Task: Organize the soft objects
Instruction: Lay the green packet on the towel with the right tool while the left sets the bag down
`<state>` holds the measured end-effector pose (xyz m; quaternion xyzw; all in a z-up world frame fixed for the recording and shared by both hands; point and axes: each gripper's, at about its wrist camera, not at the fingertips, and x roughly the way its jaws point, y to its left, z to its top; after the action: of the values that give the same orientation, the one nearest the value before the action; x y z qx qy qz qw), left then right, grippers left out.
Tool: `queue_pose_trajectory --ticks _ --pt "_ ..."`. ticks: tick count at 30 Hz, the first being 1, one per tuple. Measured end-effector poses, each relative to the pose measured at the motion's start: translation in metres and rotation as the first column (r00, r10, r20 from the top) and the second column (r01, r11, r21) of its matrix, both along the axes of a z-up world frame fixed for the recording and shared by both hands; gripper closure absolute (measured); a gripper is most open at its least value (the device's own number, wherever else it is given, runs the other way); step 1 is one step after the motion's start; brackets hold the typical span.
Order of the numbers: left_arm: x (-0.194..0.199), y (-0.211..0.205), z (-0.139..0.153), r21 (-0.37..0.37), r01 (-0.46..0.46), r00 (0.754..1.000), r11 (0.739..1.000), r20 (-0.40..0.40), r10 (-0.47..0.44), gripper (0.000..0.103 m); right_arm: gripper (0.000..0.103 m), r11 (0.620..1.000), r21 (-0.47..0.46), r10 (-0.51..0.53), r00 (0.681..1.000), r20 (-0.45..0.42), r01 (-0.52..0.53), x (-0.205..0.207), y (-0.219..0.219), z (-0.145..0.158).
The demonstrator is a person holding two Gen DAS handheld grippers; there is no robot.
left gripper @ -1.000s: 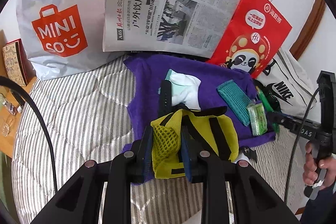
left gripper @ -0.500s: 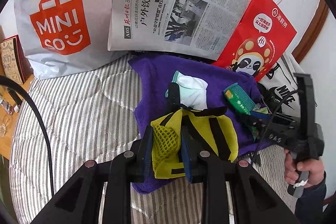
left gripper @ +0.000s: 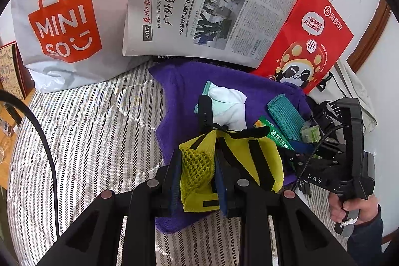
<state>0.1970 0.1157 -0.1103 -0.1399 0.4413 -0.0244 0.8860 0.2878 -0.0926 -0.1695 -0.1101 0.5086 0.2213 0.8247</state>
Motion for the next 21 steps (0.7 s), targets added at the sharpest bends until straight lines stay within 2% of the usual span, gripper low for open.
queue_pose_trajectory --ticks 4,7,14,21 --pt "0.002 -0.001 0.0 0.001 -0.002 1.0 1.0 -0.007 0.002 0.079 0.05 1.0 0.019 0.019 1.0 -0.021 -0.019 0.003 -0.002 0.001" --pt "0.003 -0.003 0.002 0.015 0.002 1.0 1.0 -0.006 -0.002 0.079 0.046 0.999 0.045 0.024 0.999 -0.041 -0.023 0.005 -0.004 0.004" --pt "0.007 -0.004 0.007 0.002 -0.002 1.0 1.0 -0.001 0.002 0.079 0.045 0.996 0.087 0.006 1.0 -0.027 -0.004 -0.002 -0.012 0.024" --pt "0.029 -0.027 0.003 0.007 0.024 1.0 1.0 -0.006 -0.024 0.079 0.045 0.993 0.108 -0.045 0.999 -0.004 0.045 -0.013 -0.035 0.048"
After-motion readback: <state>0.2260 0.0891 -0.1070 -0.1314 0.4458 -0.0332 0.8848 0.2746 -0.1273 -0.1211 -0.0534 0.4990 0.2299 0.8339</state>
